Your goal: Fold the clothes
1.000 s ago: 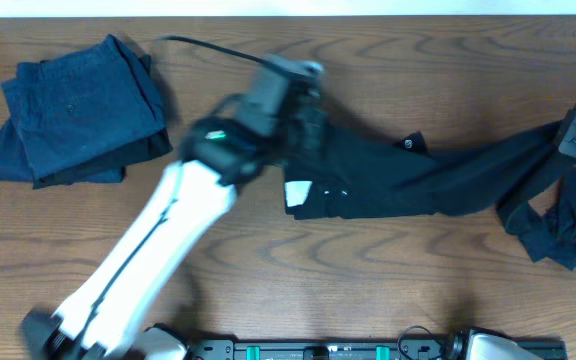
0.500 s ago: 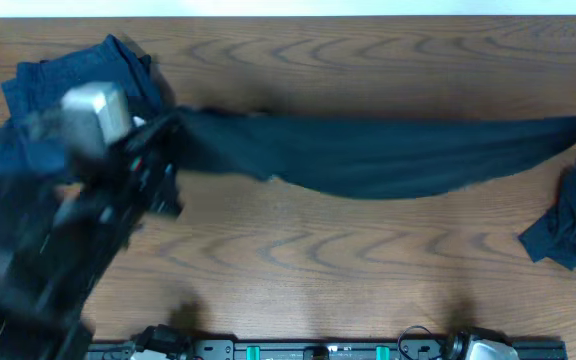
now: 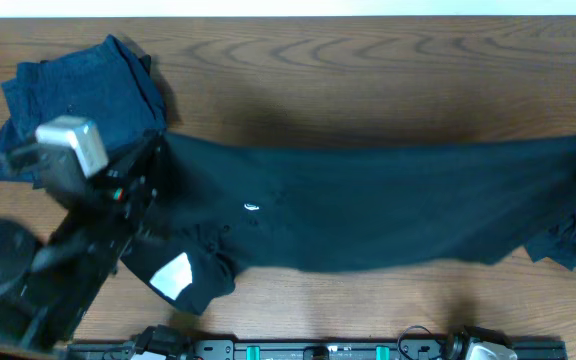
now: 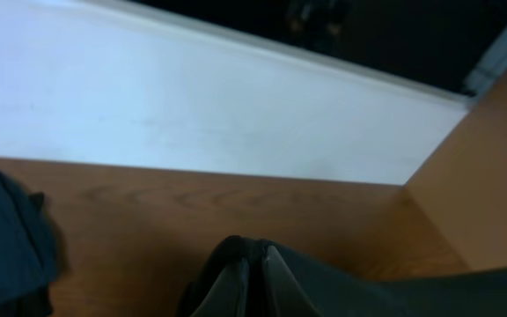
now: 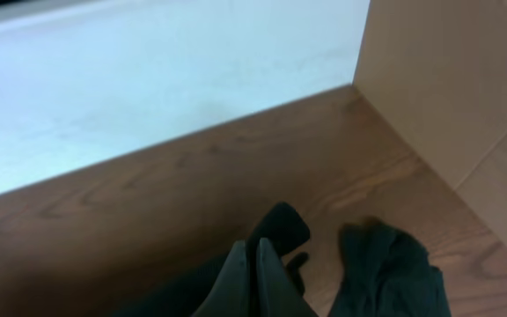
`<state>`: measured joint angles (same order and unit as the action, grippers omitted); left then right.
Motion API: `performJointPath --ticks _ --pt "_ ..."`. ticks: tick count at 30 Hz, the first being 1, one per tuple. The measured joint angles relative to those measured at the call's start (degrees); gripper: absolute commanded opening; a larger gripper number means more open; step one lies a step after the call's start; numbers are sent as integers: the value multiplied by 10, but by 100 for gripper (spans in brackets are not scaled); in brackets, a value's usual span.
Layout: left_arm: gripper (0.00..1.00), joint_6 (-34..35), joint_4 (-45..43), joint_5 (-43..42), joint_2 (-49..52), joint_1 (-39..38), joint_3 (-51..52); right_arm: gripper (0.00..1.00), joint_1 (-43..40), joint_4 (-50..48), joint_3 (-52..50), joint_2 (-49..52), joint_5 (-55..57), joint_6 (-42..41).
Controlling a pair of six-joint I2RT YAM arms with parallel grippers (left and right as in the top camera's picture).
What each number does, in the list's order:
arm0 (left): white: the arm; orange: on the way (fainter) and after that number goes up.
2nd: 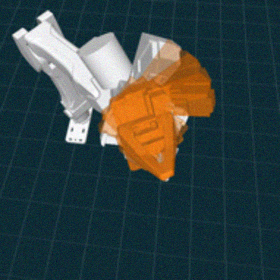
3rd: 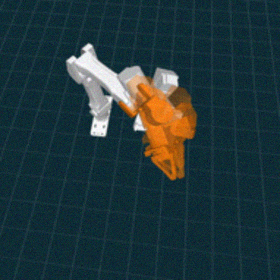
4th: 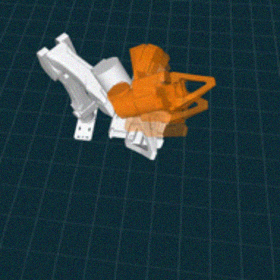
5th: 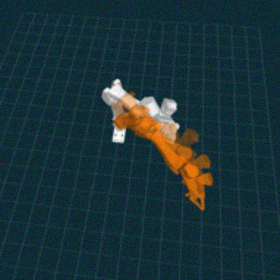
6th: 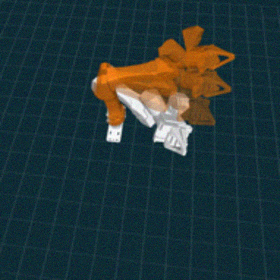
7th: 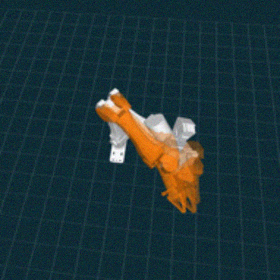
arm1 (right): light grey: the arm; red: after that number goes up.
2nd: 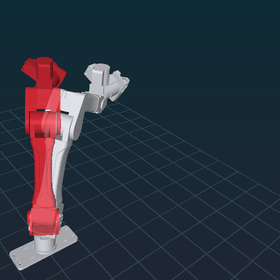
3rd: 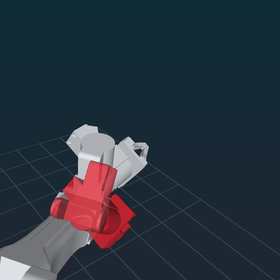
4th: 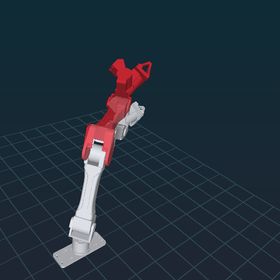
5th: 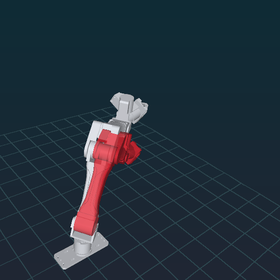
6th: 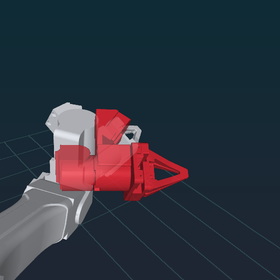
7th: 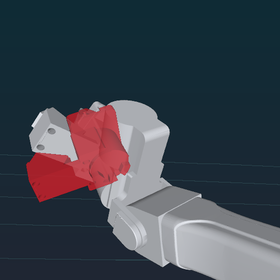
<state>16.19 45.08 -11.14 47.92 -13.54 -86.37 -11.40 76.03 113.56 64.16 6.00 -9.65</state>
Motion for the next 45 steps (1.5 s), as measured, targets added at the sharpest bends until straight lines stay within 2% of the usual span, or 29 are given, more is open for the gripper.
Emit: performJointPath --ticks 6,11,15,20,24,27,30,34,41,45 --pt "6 0 -36 11 114 0 0 1 0 -2 0 105 -4 0" --pt "6 -2 -140 13 268 1 0 1 0 -38 -1 223 -24 1" --pt "6 -2 -279 13 389 10 3 1 0 -137 -2 325 -38 0" --pt "6 -2 -394 13 482 28 -4 1 0 -286 -8 401 -47 -2" --pt "6 -2 -433 12 520 52 -86 1 0 -380 -9 411 -50 -18" --pt "6 -2 -429 10 530 73 -197 1 0 -401 13 407 -46 -34" --pt "6 -2 -379 -1 523 89 -302 1 1 -395 44 405 -42 -38" --pt "6 -2 -217 -34 490 93 -345 1 1 -328 65 389 -31 -33" --pt "6 -3 150 -53 524 93 -301 1 1 -145 30 382 -13 -23" --pt "6 -10 270 -55 576 93 -237 1 1 -101 -41 386 -9 -17"
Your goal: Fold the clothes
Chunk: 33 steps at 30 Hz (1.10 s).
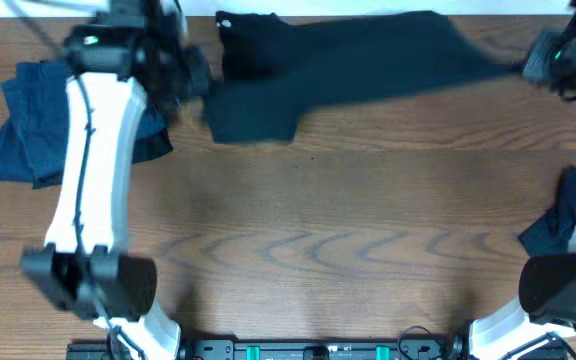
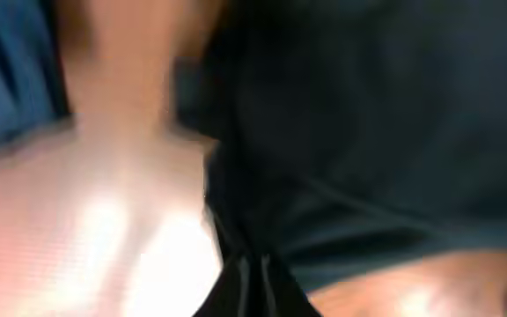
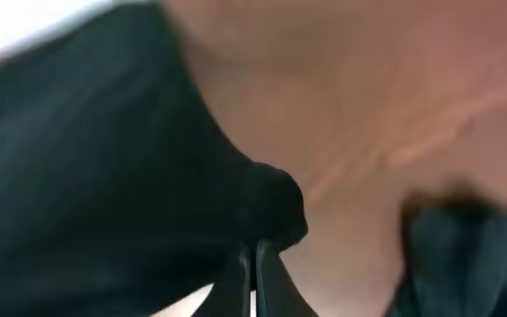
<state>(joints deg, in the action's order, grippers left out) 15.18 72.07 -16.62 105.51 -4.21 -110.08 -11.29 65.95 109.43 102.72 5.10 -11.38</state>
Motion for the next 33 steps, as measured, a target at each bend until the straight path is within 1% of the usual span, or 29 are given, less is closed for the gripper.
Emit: performJointPath --ticks 3,6,13,18,22,29,33 --pt "6 -18 48 -18 13 0 66 1 0 22 -63 3 2 2" --pt "6 -36 84 -37 13 0 110 1 0 45 -109 7 5 3" --pt "6 -101 136 -96 9 -1 228 1 -2 91 -195 8 23 3" --pt "6 -136 125 -111 -21 -3 316 1 -24 135 -210 8 31 3" --pt "6 -140 115 -99 -61 0 362 1 -44 162 -210 7 35 3" --pt "6 -130 72 -70 -147 5 404 1 -57 191 -230 -14 35 3" --pt "6 -121 73 -67 -191 5 413 1 -57 191 -261 -46 35 2"
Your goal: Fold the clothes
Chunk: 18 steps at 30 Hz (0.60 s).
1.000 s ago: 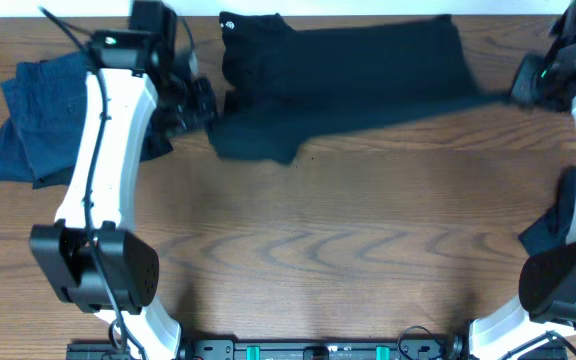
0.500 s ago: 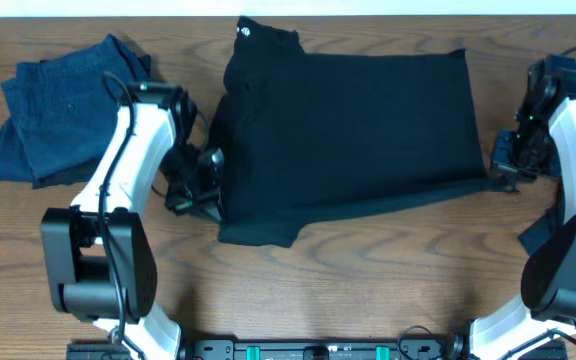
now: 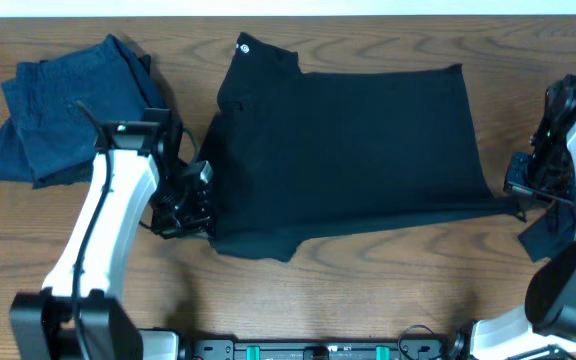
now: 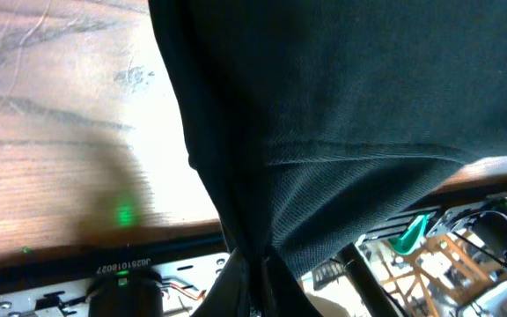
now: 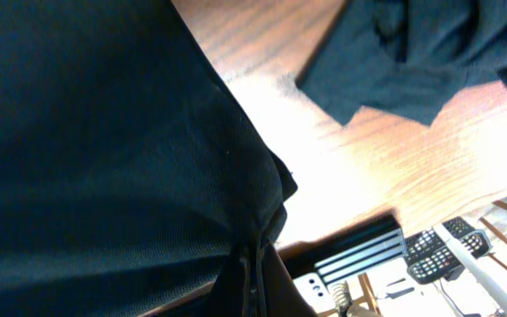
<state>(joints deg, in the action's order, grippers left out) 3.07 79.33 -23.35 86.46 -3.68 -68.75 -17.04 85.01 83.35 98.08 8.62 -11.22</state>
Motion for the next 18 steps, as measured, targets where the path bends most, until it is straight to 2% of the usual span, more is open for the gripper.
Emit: performJointPath --ticks 7,12,18 --pt "6 16 -6 7 -90 2 15 1 -6 -23 -67 -84 1 -5" --pt "6 36 -60 9 -136 2 16 1 -10 -48 -77 -98 2 -9" --pt "6 55 -147 9 -123 2 16 1 -9 -122 -78 -97 -27 -1"
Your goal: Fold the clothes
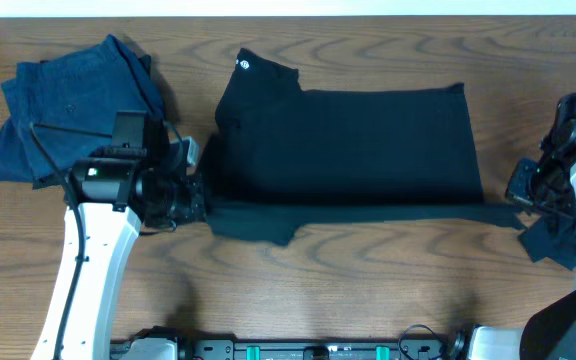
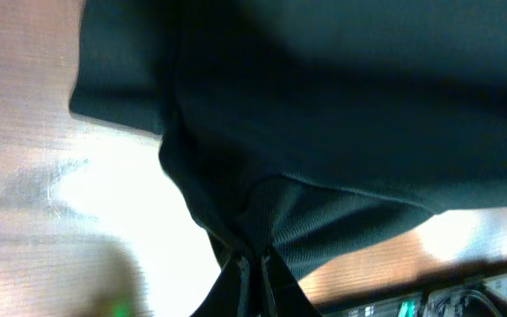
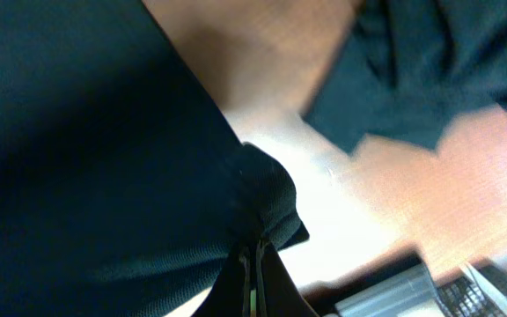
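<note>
A black garment (image 1: 348, 145) lies spread across the middle of the wooden table (image 1: 298, 290), with a small white logo at its top left corner. Its near edge is lifted and stretched taut between the two grippers. My left gripper (image 1: 200, 204) is shut on the garment's near left corner (image 2: 236, 220). My right gripper (image 1: 516, 208) is shut on the near right corner (image 3: 262, 198). A short sleeve hangs down near the left corner.
A pile of blue denim clothes (image 1: 68, 100) sits at the back left of the table. A crumpled dark garment (image 1: 558, 235) lies at the right edge, just beside my right gripper, also seen in the right wrist view (image 3: 421, 79).
Both grippers have raised the near edge and moved it a little toward the far side. The lifted edge now forms a straight taut line over the garment's lower part.
The black garment first hung stretched low across the table, held at both ends. Then it was held near the far edge of the table. After that it lay spread flat in the middle, grippers still shut on the near corners, which now are lifted.
</note>
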`<state>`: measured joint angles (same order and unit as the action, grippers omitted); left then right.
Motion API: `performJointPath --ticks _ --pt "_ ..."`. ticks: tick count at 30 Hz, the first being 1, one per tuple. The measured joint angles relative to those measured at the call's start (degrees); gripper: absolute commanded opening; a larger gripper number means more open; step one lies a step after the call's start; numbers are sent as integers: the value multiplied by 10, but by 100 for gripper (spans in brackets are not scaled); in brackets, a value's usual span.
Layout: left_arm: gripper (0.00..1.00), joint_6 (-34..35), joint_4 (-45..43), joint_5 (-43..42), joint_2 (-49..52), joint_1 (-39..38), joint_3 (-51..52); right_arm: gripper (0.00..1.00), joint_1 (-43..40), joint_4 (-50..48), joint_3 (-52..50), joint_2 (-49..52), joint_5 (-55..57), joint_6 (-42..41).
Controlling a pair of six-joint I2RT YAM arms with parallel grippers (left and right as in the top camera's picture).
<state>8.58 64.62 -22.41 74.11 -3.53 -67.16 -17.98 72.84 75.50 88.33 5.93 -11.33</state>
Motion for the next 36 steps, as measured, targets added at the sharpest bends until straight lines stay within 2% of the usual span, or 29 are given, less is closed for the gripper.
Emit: performJointPath --ticks 10,21,36 --pt "6 12 -73 2 79 0 0 1 10 -68 0 0 -27 12" --pt "6 19 -146 6 152 0 0 1 21 -95 0 5 -30 12" --pt "6 19 -216 16 228 0 0 1 24 -147 -2 90 -31 12"
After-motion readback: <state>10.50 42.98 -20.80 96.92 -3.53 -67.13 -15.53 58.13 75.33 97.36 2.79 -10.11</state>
